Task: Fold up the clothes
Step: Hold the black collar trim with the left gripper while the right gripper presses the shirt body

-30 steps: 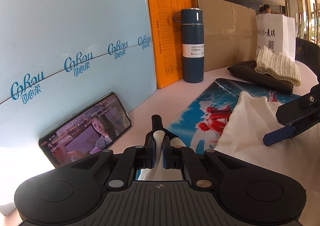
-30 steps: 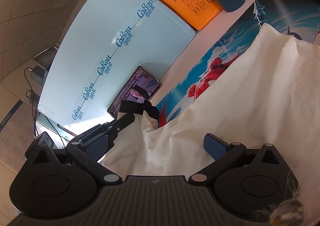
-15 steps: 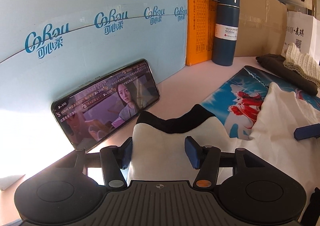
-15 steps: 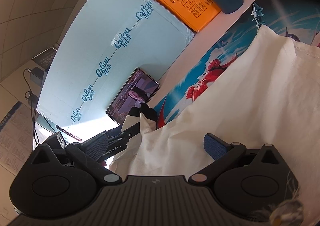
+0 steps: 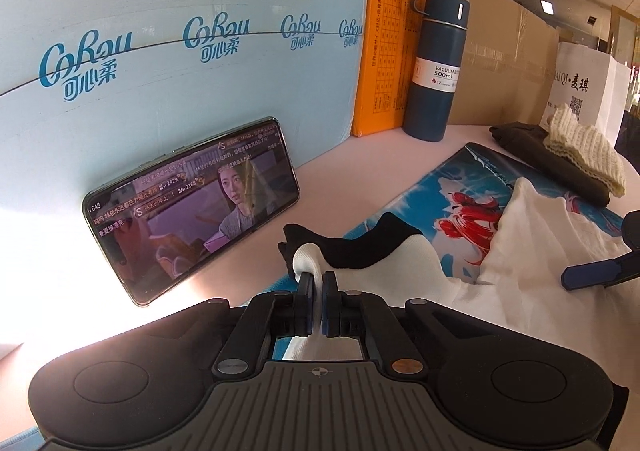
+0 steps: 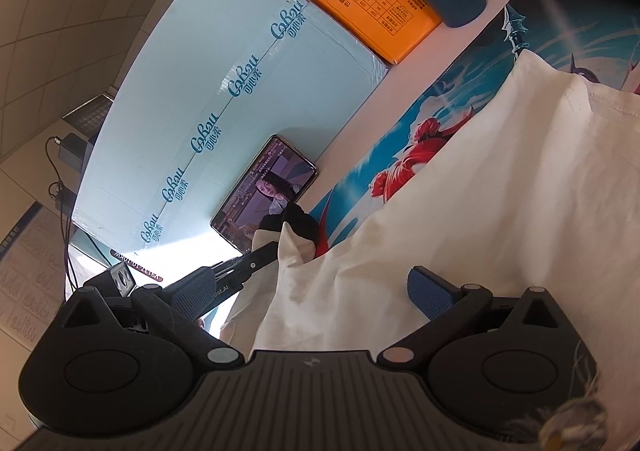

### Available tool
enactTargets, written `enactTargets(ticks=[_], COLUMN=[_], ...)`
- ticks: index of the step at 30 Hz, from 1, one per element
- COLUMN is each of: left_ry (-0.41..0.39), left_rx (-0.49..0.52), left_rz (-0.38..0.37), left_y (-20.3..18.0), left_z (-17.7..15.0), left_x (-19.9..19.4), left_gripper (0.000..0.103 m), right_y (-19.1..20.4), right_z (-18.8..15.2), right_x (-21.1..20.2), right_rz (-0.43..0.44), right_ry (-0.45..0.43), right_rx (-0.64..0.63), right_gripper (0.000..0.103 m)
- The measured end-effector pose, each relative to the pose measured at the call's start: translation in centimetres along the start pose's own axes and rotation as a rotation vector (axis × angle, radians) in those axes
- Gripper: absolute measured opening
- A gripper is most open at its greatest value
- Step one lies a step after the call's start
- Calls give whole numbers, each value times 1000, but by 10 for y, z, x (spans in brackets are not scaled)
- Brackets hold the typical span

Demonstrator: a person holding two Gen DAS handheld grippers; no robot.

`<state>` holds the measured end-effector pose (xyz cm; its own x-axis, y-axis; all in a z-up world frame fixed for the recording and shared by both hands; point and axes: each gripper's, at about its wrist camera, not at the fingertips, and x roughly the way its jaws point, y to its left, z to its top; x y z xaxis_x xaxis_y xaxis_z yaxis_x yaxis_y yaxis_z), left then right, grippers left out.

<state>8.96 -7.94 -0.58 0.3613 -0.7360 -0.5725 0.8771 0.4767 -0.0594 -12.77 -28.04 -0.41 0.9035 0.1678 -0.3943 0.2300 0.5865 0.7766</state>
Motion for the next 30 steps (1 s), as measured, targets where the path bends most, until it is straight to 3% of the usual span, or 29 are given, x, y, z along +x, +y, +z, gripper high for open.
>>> enactTargets(ticks=[16, 30], left_ry=[-233, -246], left_rx=[35, 58], left_rz=[-48, -152], left_y=[-35, -67], left_z=[16, 8], left_x=[-68, -81], left_gripper=[2, 2], right_y=[-4, -13], right_z=[6, 10], right_x=[-11, -9], right_rz=[65, 60], right_ry=[-71, -60], right_rx=[28, 85], right_gripper=[103, 103])
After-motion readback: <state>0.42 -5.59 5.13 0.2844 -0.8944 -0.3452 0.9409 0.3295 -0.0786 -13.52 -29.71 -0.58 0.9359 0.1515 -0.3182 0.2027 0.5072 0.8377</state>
